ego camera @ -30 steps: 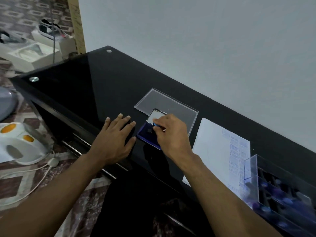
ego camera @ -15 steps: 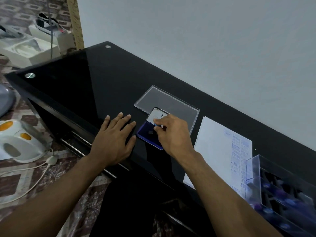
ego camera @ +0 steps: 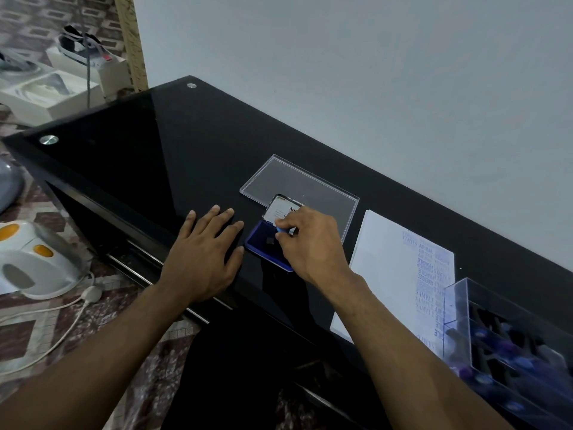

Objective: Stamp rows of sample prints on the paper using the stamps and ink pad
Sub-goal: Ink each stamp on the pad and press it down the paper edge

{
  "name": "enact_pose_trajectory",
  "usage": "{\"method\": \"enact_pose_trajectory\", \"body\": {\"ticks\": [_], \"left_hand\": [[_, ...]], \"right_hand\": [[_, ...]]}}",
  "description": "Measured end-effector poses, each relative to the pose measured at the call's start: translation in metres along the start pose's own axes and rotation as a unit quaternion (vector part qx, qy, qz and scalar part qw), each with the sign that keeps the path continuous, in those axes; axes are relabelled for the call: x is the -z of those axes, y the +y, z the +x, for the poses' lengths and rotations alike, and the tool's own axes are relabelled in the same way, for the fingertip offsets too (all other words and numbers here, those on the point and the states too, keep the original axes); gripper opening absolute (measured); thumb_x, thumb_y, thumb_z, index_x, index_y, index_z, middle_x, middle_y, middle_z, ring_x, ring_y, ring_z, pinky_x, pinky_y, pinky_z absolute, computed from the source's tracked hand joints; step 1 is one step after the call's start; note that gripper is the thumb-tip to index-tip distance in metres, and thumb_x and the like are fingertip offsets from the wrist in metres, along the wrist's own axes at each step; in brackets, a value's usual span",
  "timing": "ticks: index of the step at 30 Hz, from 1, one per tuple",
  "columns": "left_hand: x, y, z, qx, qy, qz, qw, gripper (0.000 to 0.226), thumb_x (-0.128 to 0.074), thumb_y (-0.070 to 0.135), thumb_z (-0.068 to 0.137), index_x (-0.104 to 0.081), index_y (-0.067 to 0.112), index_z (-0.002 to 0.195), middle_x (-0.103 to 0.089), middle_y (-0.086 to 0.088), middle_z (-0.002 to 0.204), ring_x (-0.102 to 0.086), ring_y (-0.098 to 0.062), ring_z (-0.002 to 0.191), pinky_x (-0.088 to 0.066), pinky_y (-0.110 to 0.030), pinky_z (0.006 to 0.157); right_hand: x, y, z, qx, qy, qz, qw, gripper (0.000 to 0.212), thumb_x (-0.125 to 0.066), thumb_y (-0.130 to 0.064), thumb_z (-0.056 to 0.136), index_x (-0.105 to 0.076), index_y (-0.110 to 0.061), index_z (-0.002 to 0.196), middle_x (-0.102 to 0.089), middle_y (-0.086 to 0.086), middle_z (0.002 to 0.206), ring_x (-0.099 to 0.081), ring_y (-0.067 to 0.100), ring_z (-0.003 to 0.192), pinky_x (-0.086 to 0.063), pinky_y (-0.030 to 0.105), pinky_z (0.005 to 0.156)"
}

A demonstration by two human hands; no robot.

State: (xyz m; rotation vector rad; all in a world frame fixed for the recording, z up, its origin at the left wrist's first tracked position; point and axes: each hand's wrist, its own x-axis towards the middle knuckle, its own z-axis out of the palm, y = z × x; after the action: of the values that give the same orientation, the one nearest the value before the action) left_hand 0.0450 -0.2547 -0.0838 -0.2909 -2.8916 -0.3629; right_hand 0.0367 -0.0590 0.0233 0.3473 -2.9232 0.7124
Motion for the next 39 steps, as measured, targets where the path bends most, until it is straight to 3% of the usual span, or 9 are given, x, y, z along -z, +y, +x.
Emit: {"method": "enact_pose_trajectory", "body": {"ticks": [3,10,18,22,26,32,36,39], "left_hand": [[0.0,0.001,0.0,-0.002,0.004,-0.004,1.0,0.06,-0.028,0.055,0.097,-0.048,0.026,0.145,-0.039,-0.001,0.158,-0.023,-0.022,0.151,-0.015,-0.055,0.123],[0.0,0.0,-0.001,-0.003,0.005,-0.001,1.0,0.059,-0.029,0.054,0.097,-0.048,0.026,0.145,-0.039,-0.002,0.158,-0.023,-0.022,0.152,-0.016,-0.056,0.122],[0.0,0.0,0.0,-0.005,0.004,-0.002,1.0,0.059,-0.028,0.054,0.097,-0.049,0.025,0.144,-0.04,-0.002,0.157,-0.024,-0.023,0.151,-0.016,-0.056,0.122],[0.001,0.0,-0.001,-0.005,-0.004,-0.003,1.0,0.06,-0.027,0.055,0.098,-0.048,0.025,0.145,-0.038,-0.002,0.158,-0.023,-0.023,0.152,-0.015,-0.056,0.123],[0.006,0.001,0.002,-0.002,-0.025,-0.019,0.999,0.066,-0.022,0.058,0.094,-0.045,0.026,0.147,-0.035,-0.002,0.16,-0.019,-0.023,0.153,-0.012,-0.056,0.123],[0.021,0.022,0.012,-0.018,-0.019,-0.046,0.999,0.07,-0.021,0.06,0.093,-0.041,0.023,0.149,-0.033,-0.005,0.16,-0.018,-0.024,0.153,-0.013,-0.054,0.124],[0.027,0.057,0.023,-0.054,-0.015,-0.055,0.997,0.069,-0.024,0.058,0.093,-0.044,0.02,0.148,-0.035,-0.006,0.159,-0.021,-0.024,0.151,-0.014,-0.052,0.124],[0.023,0.089,0.03,-0.08,-0.006,-0.066,0.995,0.064,-0.029,0.054,0.094,-0.047,0.019,0.145,-0.037,-0.006,0.158,-0.024,-0.025,0.15,-0.016,-0.05,0.124]], "right_hand": [[0.0,-0.002,0.0,0.0,0.0,-0.004,1.0,0.021,-0.067,-0.02,0.091,-0.074,-0.018,0.111,-0.069,0.001,0.109,-0.062,0.013,0.099,-0.053,0.029,0.091],[0.003,-0.004,0.002,-0.013,-0.023,-0.021,0.999,0.02,-0.065,-0.019,0.093,-0.074,-0.018,0.11,-0.071,0.0,0.111,-0.062,0.014,0.104,-0.046,0.021,0.087],[0.003,-0.004,0.003,-0.018,-0.036,-0.022,0.999,0.022,-0.063,-0.018,0.094,-0.072,-0.018,0.114,-0.07,0.001,0.113,-0.062,0.015,0.106,-0.046,0.021,0.087],[0.002,-0.004,0.003,-0.032,-0.036,-0.02,0.999,0.024,-0.062,-0.019,0.095,-0.071,-0.02,0.117,-0.069,-0.001,0.115,-0.061,0.013,0.107,-0.037,0.015,0.082],[0.006,-0.004,-0.001,-0.024,-0.034,-0.014,0.999,0.027,-0.06,-0.018,0.096,-0.068,-0.019,0.121,-0.067,-0.001,0.12,-0.06,0.014,0.112,-0.043,0.02,0.093],[0.028,0.007,-0.017,-0.049,0.047,0.05,0.996,0.026,-0.065,-0.015,0.093,-0.07,-0.015,0.118,-0.067,0.003,0.12,-0.062,0.016,0.106,-0.053,0.028,0.094],[0.056,0.031,-0.031,-0.055,0.075,0.041,0.995,0.025,-0.066,-0.015,0.092,-0.071,-0.015,0.117,-0.07,0.004,0.114,-0.063,0.015,0.097,-0.044,0.008,0.076],[0.07,0.057,-0.041,-0.089,0.097,0.038,0.991,0.028,-0.068,-0.017,0.091,-0.071,-0.018,0.119,-0.069,0.0,0.113,-0.065,0.015,0.096,-0.049,0.017,0.089]]}}
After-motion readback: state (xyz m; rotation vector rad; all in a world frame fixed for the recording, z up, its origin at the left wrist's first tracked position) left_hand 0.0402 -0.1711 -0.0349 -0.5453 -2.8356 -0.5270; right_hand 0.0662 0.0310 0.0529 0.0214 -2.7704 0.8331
